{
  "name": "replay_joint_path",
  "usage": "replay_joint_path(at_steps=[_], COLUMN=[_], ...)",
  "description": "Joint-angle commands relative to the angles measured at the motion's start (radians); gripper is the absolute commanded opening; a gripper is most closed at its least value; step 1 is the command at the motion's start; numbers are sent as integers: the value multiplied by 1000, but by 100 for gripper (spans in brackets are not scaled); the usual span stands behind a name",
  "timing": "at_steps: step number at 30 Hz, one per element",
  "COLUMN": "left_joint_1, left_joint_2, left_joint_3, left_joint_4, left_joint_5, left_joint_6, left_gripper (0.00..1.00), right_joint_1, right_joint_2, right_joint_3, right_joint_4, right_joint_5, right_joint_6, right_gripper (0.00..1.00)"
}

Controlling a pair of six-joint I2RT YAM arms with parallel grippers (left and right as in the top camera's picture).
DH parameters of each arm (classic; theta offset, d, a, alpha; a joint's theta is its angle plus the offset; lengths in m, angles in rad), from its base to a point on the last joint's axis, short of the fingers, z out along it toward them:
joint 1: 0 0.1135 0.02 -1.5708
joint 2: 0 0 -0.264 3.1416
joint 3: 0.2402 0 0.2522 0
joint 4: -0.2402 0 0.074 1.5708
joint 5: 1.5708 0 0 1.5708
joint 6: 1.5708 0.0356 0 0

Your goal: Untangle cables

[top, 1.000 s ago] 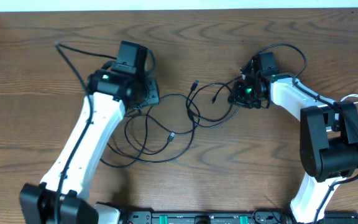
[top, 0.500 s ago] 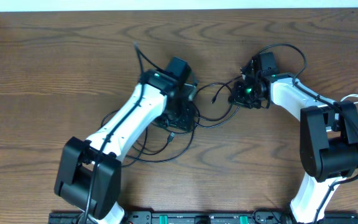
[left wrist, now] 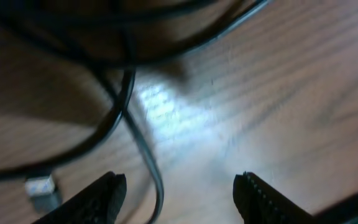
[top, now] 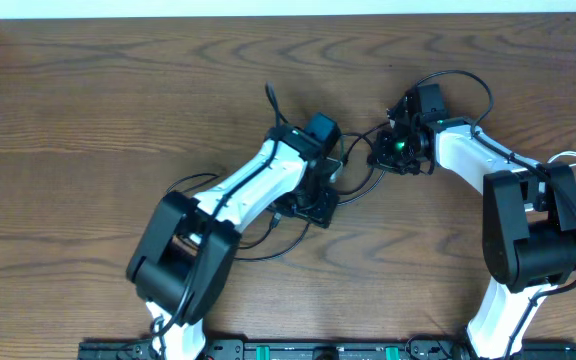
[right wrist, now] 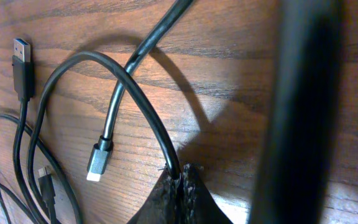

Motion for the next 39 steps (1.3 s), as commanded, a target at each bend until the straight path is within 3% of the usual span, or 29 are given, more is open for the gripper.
replay_joint_path(at_steps=[1,5,9,16,28,34,39], left_joint_1=[-22,-34,-34,-25,67,129,159], left_joint_2=[54,93,95,50,-303,-368,-354], left_joint_3=[-3,-3,-3,14,23,23,-1], left_joint_4=[35,64,64,47,62,61,66], left_joint_5=[8,8,9,9,5,-151,-172], left_joint_6=[-46,-68,-68,-67,-66,-68,-98], left_gripper=[61,55,9,8,8,7,13], right_joint_1=[-3,-3,-3,-3,-3,-3,-3], right_joint_2=[38,38,38,38,38,38,38], right_joint_3=[-15,-15,-15,-15,-15,-15,-15], right_joint_4=[-7,-7,-7,-7,-7,-8,-8], right_joint_5=[54,54,54,54,54,54,54], right_joint_6=[4,4,4,3,4,4,4], right_gripper=[4,5,5,4,5,5,5])
